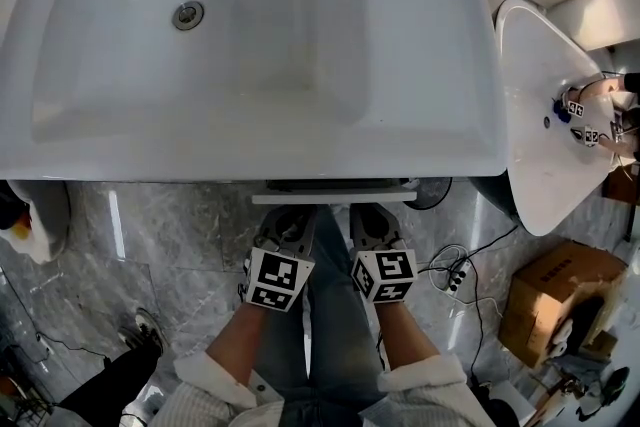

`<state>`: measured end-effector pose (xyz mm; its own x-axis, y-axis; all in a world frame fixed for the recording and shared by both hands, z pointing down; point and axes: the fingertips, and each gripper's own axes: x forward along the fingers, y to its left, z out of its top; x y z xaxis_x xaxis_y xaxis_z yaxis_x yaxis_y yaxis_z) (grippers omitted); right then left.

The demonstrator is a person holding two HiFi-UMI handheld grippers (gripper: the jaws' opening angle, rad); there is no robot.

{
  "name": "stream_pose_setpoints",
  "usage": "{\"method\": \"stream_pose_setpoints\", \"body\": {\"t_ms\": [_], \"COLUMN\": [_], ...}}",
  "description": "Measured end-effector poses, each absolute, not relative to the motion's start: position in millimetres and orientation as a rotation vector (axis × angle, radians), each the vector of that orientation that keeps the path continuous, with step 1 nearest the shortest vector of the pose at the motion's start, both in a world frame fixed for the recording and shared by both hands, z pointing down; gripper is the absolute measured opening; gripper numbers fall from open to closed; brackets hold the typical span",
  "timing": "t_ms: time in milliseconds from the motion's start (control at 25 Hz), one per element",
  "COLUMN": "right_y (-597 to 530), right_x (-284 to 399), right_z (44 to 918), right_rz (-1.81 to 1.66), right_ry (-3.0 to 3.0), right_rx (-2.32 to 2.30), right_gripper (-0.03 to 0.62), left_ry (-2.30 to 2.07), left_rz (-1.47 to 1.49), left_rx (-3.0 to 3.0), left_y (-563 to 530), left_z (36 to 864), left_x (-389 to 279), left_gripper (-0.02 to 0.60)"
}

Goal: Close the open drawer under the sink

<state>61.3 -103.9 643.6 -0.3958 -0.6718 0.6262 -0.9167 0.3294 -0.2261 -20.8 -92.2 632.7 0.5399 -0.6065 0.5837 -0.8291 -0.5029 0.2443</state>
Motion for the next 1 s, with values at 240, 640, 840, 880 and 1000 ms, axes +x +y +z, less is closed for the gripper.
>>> {"method": "stream_pose_setpoints", "body": {"t_ms": [240, 640, 840, 880, 1000], "right_y": [-116.8, -145.4, -162.6, -164.8, -168.7], "right_x": [59.5, 57.1, 55.7, 55.8, 56.3], "right_z": [642.9, 643.5, 642.7, 642.5, 642.2], "right_rz": [0.787, 0.755, 0.727, 0.721, 0.683], "right_ry": [-2.191, -2.209, -2.221, -2.224, -2.235], "right_rx": [1.378, 1.361, 1.363, 1.364, 1.365], "right_gripper": [0.009, 0.009, 0.009, 0.009, 0.009], "left_ry": [-1.186, -1.232, -1.239, -1.239, -1.238], "left_rz": [0.595, 0.598, 0.610, 0.613, 0.615], "left_rx": [2.275, 2.282, 2.305, 2.310, 2.332], "left_y": [-106.3, -134.2, -150.6, -152.6, -157.0], "left_z": [632.3, 631.0, 629.7, 629.6, 629.2], "left_x": [-21.1, -25.6, -27.7, -27.6, -27.3], "left_gripper": [0.015, 0.015, 0.015, 0.015, 0.015]}}
